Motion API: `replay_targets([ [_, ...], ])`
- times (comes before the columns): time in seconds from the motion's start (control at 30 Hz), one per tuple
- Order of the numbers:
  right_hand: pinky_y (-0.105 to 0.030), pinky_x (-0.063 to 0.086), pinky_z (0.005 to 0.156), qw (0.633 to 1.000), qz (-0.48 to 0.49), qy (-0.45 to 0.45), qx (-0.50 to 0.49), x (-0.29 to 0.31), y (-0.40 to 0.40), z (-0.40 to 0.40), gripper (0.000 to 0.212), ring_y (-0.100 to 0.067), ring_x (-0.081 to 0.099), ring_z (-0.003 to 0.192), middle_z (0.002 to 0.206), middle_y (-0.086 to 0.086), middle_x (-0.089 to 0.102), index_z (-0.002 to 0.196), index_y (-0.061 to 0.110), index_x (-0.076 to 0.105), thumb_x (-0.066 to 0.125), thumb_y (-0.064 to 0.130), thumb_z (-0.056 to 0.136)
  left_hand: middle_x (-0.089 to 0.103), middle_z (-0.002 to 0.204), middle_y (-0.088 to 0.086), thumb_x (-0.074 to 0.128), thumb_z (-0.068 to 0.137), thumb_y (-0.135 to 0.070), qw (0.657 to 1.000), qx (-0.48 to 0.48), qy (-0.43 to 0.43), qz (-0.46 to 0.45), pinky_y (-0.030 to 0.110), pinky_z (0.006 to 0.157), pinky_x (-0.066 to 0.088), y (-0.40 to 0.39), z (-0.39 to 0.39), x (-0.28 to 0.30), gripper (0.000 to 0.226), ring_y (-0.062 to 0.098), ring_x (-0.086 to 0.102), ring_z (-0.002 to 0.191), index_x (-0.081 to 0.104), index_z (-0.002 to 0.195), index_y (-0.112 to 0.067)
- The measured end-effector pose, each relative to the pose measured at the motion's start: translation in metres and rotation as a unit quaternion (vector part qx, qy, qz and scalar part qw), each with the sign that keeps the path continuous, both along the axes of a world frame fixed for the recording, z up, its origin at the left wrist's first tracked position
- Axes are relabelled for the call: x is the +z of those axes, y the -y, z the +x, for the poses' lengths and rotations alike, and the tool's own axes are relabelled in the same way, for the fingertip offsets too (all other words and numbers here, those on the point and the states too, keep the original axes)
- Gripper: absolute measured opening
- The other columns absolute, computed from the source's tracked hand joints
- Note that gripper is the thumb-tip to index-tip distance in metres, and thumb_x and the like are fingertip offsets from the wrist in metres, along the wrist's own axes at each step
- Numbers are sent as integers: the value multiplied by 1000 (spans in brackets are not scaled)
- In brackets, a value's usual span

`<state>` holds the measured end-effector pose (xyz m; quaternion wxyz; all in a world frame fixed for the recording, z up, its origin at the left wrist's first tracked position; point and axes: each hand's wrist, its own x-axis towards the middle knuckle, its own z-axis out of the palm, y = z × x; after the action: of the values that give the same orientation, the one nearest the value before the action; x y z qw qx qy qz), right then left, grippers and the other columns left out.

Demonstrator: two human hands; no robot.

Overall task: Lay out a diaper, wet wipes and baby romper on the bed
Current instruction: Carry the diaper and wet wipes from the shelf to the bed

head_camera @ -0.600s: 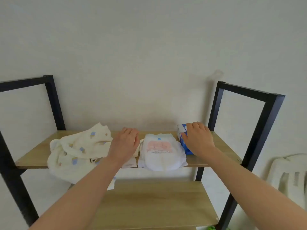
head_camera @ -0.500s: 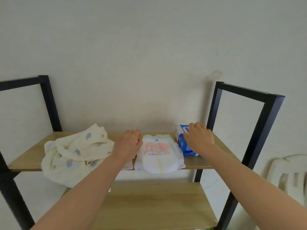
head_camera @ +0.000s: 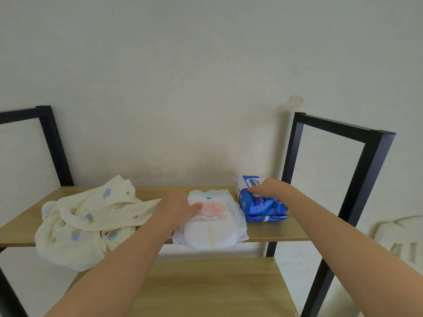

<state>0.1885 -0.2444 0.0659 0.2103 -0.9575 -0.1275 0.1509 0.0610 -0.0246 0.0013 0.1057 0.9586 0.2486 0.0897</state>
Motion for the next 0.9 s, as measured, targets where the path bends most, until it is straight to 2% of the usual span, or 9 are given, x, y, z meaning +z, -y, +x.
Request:
replay_targets([
  [0.1, -35, 45, 78, 992, 82, -90, -39, 3, 12, -1, 43, -21, 61, 87, 114, -8, 62, 112, 14, 50, 65, 45, 86, 57, 89, 1, 58, 75, -69, 999, 22, 0, -26, 31, 69, 42, 4, 5, -2, 57, 23, 54, 86, 54, 89, -15],
  [0.2, -41, 51, 77, 976, 128, -145, -102, -3, 20, 6, 70, -25, 64, 88, 104, -7, 69, 112, 18, 56, 80, 59, 60, 56, 94, 0, 58, 64, -79, 999, 36, -29, -26, 31, 74, 43, 8, 10, -4, 72, 25, 57, 100, 55, 97, -15],
  [0.3, -43, 53, 86, 955, 192, -183, -134, -14, 25, 16, 77, -26, 70, 89, 96, -6, 74, 107, 21, 61, 89, 55, 44, 60, 99, 1, 66, 64, -70, 996, 45, -31, -73, 32, 77, 47, 10, 12, -4, 68, 25, 59, 100, 56, 103, -15],
  [0.4, -37, 54, 84, 937, 230, -206, -165, -14, 27, 15, 69, -24, 72, 83, 91, -7, 75, 107, 17, 61, 90, 46, 51, 62, 106, 5, 73, 61, -62, 990, 66, -24, -124, 34, 79, 49, 12, 15, -3, 65, 28, 60, 103, 54, 102, -15],
  [0.57, -34, 57, 62, 921, 267, -224, -172, -13, 24, 17, 58, -25, 72, 74, 91, -9, 74, 103, 13, 60, 90, 35, 58, 65, 88, 3, 81, 60, -42, 979, 51, 12, -197, 28, 62, 44, 13, 17, 1, 46, 22, 63, 81, 59, 87, -11],
  [0.67, -35, 59, 55, 911, 296, -237, -165, -17, 22, 19, 59, -26, 74, 65, 88, -10, 75, 104, 13, 63, 92, 31, 56, 69, 94, 5, 70, 55, -38, 969, 15, 39, -243, 33, 72, 51, 11, 18, 1, 51, 24, 65, 86, 63, 98, -13],
  [0.77, -39, 60, 59, 905, 320, -239, -146, -20, 20, 20, 62, -28, 74, 72, 90, -11, 76, 108, 13, 64, 92, 31, 55, 67, 106, 4, 60, 68, -36, 961, -20, 90, -263, 41, 85, 51, 5, 17, 3, 50, 26, 63, 97, 55, 113, -16],
  [0.83, -41, 60, 70, 911, 321, -229, -121, -20, 18, 19, 58, -28, 73, 82, 93, -11, 75, 109, 13, 63, 89, 32, 61, 63, 114, 4, 59, 86, -28, 949, -25, 122, -288, 41, 88, 49, 3, 13, 9, 40, 26, 60, 103, 48, 122, -15],
  [0.9, -41, 59, 75, 917, 321, -213, -102, -18, 18, 16, 49, -28, 71, 86, 96, -11, 74, 108, 12, 61, 85, 31, 68, 61, 117, 5, 61, 90, -24, 927, -19, 138, -348, 42, 89, 51, 0, 7, 13, 43, 26, 61, 104, 43, 128, -14],
])
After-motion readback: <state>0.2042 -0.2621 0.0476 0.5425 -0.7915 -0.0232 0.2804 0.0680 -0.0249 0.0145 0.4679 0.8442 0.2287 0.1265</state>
